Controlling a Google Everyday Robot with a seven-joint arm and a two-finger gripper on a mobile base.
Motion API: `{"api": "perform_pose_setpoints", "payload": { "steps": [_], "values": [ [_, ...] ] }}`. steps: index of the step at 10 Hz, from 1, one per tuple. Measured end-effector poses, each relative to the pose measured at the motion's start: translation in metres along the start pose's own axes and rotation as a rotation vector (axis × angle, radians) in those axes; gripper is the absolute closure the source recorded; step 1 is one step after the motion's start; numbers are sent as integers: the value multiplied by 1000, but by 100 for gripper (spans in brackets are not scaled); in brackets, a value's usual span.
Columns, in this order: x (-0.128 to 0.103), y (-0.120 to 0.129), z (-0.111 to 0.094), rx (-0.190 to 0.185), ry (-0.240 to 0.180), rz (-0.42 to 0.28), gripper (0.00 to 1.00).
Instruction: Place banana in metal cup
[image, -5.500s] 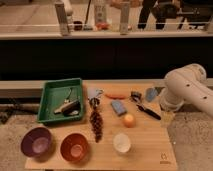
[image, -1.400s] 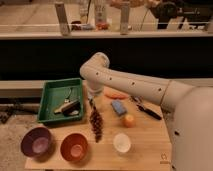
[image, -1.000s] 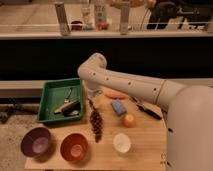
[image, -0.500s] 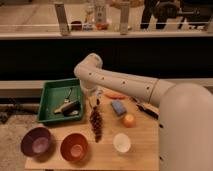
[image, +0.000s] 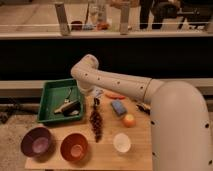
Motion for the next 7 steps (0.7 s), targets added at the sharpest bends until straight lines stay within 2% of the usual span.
{"api": "perform_pose_setpoints", "payload": {
  "steps": [7],
  "values": [
    [-13,-19,21,9,-10,-48,20]
  ]
}}
